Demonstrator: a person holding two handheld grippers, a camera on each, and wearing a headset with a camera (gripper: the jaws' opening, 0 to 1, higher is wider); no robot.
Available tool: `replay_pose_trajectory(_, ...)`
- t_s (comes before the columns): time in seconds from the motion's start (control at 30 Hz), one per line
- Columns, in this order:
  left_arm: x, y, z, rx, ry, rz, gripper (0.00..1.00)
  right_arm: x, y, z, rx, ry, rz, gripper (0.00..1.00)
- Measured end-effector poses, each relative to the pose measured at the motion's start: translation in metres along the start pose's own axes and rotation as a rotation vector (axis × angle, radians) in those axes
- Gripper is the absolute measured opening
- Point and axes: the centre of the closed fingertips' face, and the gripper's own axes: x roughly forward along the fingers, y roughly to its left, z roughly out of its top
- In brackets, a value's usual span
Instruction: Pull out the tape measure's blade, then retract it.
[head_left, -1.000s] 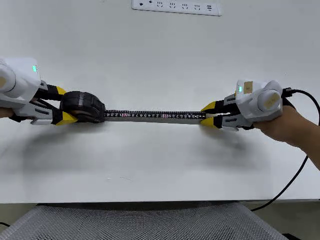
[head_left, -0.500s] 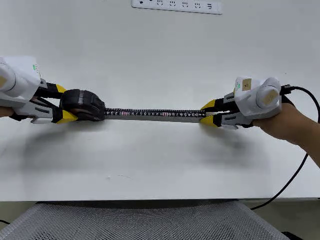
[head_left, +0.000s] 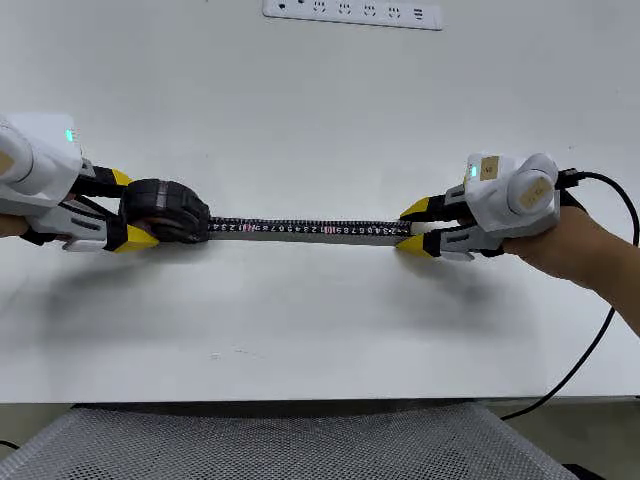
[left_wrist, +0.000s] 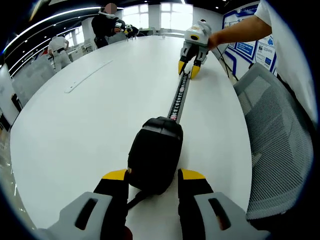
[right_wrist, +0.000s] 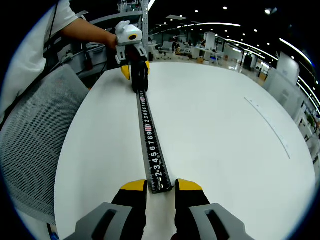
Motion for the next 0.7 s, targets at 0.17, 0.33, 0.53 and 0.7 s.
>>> replay_pose_trajectory(0.17,0.0,0.001,0.0,-0.002,-0.002,0.003,0.35,0.0,0.0,-0.001,-0.001,0.006,-0.003,0.19)
replay_pose_trajectory(0.33,-0.004,-0.001,-0.001,-0.038,-0.009,-0.006,0.38,-0.005,0.004,0.004,0.07,-0.012,-0.008,0.22)
replay_pose_trajectory(0.53,-0.014,-0.005,0.0,-0.094,-0.054,0.016,0.46,-0.011,0.007,0.006,0.114,-0.03,-0.043,0.32)
replay_pose_trajectory(0.7,-0.019,-0.006,-0.012,-0.177,-0.027,0.059,0.52,-0.013,0.012,0.009,0.148,-0.044,-0.052,0.39)
